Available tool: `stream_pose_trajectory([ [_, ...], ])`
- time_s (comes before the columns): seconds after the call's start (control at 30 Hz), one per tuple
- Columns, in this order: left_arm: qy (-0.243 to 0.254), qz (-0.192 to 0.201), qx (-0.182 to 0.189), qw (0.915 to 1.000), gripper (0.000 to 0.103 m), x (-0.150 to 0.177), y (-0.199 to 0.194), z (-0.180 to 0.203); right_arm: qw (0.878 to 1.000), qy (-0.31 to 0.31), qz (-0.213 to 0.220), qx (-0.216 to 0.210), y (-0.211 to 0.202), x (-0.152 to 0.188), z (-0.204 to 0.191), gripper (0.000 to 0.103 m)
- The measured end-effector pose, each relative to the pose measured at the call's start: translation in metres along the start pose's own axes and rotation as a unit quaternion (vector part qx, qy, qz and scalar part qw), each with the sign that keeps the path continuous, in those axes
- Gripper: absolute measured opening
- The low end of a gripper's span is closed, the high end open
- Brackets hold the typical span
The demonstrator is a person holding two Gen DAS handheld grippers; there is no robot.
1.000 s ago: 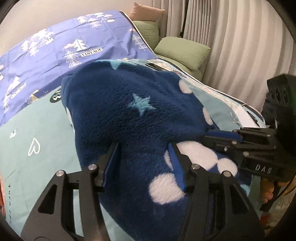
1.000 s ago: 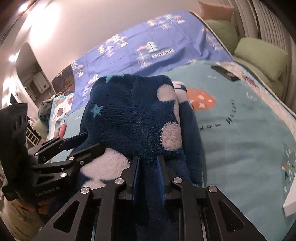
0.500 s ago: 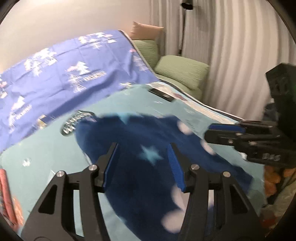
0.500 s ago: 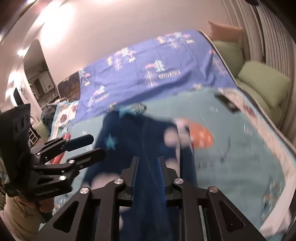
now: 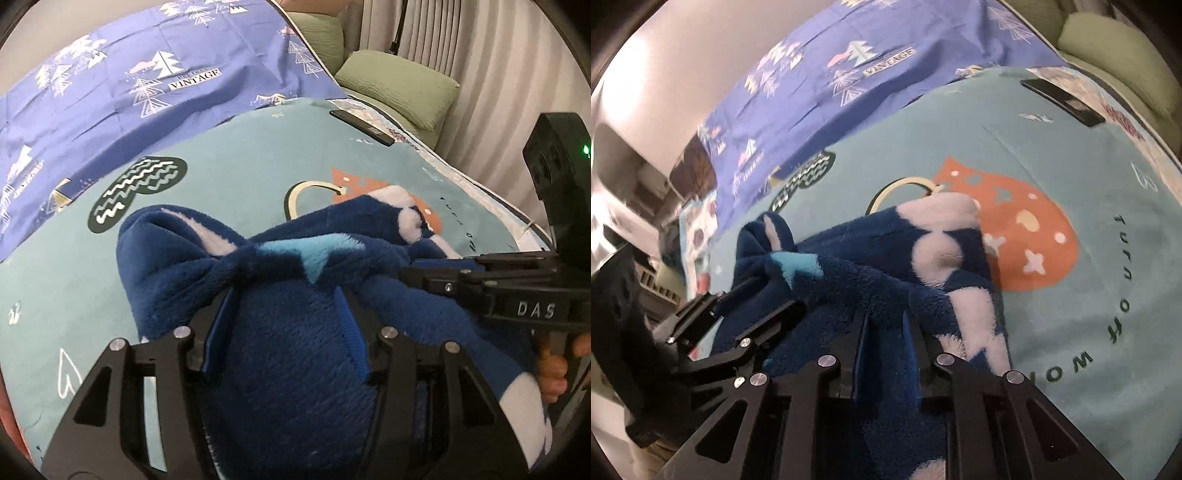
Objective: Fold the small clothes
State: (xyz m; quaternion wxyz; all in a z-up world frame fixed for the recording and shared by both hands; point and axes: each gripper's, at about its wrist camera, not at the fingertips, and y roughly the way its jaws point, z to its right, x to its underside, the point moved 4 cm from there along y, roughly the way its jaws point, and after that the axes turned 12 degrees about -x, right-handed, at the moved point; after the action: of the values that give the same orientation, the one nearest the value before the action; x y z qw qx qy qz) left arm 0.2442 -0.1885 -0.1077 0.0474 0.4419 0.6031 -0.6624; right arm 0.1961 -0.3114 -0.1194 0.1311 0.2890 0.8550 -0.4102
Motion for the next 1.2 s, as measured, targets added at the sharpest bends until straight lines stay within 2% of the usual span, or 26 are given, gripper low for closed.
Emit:
stream_pose_trajectory([
  [0.17,-0.006,0.026,-0.006,0.9996,0.056,0.003,-0.012,-0.002,0.999,-0.027,0.002,0.024,-0.002,0.003,-0.011,0.017],
  [0.3,-0.024,0.051,-0.011,0.9984,0.056,0.001,-0.057,-0.011,0.997,-0.062,0.026,0.028,-0.04,0.01,-0.035,0.02],
  [0.4,-0.026,0.083,0.034,0.9956,0.057,0.011,-0.105,-0.009,0.993,-0.102,0.052,0.031,-0.085,0.027,-0.059,0.022],
  [0.5,0.0,0.099,0.045,0.9941,0.07,0.033,-0.139,0.003,0.991,-0.122,0.054,0.013,-0.114,0.056,-0.075,0.028],
  [0.53,0.013,0.099,0.046,0.9939,0.071,0.044,-0.145,0.01,0.992,-0.12,0.046,0.0,-0.119,0.072,-0.076,0.035],
  [0.57,0.019,0.091,0.052,0.9943,0.071,0.053,-0.144,0.016,0.992,-0.117,0.038,-0.003,-0.117,0.08,-0.078,0.043],
  [0.63,0.032,0.039,0.06,0.9969,0.073,0.075,-0.117,0.033,0.996,-0.093,-0.001,0.01,-0.093,0.103,-0.062,0.045],
  [0.7,0.034,0.054,0.038,0.9972,0.077,0.085,-0.097,0.041,0.996,-0.09,0.004,0.027,-0.073,0.113,-0.05,0.045],
  [0.73,0.033,0.065,0.032,0.9969,0.077,0.085,-0.096,0.043,0.993,-0.107,0.021,0.043,-0.069,0.115,-0.049,0.045],
  [0.77,0.021,0.058,0.034,0.9975,0.077,0.083,-0.097,0.042,0.993,-0.109,0.026,0.048,-0.071,0.116,-0.05,0.045],
  [0.9,0.022,0.047,0.013,0.9986,0.077,0.08,-0.117,0.039,0.991,-0.115,0.04,0.06,-0.092,0.121,-0.062,0.045],
  [1.03,0.01,0.059,0.017,0.9981,0.076,0.093,-0.145,0.036,0.99,-0.12,0.051,0.05,-0.121,0.139,-0.069,0.045],
  [1.1,0.007,0.06,0.018,0.998,0.077,0.106,-0.15,0.037,0.991,-0.117,0.041,0.048,-0.125,0.152,-0.063,0.045],
  [1.2,0.016,0.04,0.015,0.999,0.082,0.12,-0.132,0.044,0.995,-0.091,0.011,0.042,-0.107,0.167,-0.045,0.045],
])
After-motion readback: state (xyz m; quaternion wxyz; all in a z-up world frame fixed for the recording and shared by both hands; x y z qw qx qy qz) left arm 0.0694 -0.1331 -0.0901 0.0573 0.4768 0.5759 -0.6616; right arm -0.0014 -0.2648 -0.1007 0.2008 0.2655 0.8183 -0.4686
